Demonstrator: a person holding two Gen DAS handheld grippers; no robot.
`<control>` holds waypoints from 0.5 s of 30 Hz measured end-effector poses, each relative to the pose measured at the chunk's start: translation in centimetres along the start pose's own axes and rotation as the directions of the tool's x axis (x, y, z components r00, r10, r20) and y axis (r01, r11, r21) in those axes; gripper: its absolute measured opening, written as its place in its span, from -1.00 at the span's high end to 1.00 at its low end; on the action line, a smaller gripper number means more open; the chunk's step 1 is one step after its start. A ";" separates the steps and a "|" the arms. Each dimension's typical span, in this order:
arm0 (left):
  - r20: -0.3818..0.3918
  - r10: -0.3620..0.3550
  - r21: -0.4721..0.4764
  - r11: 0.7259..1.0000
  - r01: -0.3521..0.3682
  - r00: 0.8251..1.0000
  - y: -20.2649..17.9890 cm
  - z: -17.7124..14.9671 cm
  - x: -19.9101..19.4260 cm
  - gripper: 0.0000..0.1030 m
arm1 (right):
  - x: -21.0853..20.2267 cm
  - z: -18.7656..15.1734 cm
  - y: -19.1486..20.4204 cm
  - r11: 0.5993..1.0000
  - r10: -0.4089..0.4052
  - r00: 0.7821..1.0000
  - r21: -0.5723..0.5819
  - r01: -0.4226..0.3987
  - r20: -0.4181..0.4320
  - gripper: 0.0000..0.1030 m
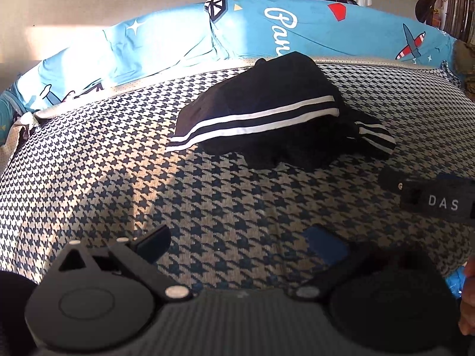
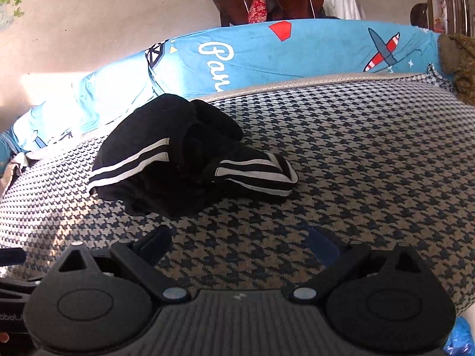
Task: Fold clothes
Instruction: 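Open the right gripper and withdraw it from the folded pants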
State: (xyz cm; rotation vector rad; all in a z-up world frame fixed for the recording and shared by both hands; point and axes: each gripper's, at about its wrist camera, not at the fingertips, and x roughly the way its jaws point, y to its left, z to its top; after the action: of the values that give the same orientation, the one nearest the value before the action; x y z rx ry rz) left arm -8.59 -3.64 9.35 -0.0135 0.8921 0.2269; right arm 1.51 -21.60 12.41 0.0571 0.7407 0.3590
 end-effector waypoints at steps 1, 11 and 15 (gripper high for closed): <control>0.003 0.000 0.000 1.000 0.000 1.000 -0.1 0.0 -0.1 -1.00 | 0.1 0.0 0.0 1.000 -0.003 1.000 0.004 0.003 -0.006 -0.94; -0.016 -0.009 -0.030 1.000 0.008 1.000 -0.1 0.1 -0.5 -1.00 | 0.9 -0.3 -0.5 0.998 -0.059 0.995 0.002 0.059 -0.084 -0.94; -0.018 -0.004 -0.032 0.999 0.003 1.000 -0.3 0.0 -0.4 -1.00 | 1.1 -0.5 -0.8 0.998 -0.058 0.992 0.018 0.061 -0.107 -0.94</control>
State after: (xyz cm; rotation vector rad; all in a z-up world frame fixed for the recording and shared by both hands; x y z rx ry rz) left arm -8.72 -3.98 9.62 -0.0468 0.9066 0.2377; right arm 2.16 -22.05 11.18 0.0358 0.8503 0.2989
